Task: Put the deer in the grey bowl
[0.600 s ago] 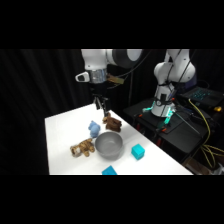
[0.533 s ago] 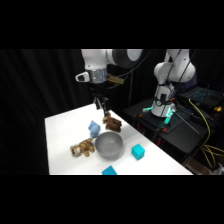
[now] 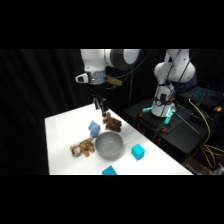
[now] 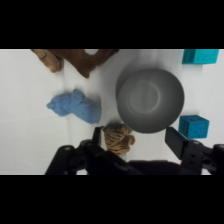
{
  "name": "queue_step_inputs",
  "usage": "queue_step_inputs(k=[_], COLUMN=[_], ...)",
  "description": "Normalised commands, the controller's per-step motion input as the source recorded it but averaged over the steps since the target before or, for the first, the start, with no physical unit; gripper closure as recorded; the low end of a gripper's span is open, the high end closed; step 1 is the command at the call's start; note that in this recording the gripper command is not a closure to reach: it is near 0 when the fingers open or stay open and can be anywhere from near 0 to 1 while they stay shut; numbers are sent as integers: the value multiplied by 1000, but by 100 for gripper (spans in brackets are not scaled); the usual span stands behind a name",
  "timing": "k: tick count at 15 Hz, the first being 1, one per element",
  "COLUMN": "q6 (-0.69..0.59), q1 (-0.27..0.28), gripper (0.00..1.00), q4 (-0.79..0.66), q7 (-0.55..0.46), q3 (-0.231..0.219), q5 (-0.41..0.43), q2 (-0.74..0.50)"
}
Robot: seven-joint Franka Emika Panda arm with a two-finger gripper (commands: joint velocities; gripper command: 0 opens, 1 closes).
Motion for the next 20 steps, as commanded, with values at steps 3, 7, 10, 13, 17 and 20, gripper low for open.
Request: queue_step_inputs(k=[3, 7, 10, 13, 17, 20], q6=[327, 332, 320, 345, 406, 326], q1=[-116, -83, -86, -109, -91, -19], gripper=[0, 0, 0, 0, 0, 0], q4=[-393, -488, -448, -349, -257, -152], q7=[-74, -15, 46, 96, 359, 497], q3=[-90, -80, -92, -106, -98, -48], q5=[79, 22, -22, 111, 70, 126], q2=[-221, -313, -273, -140, 0, 125])
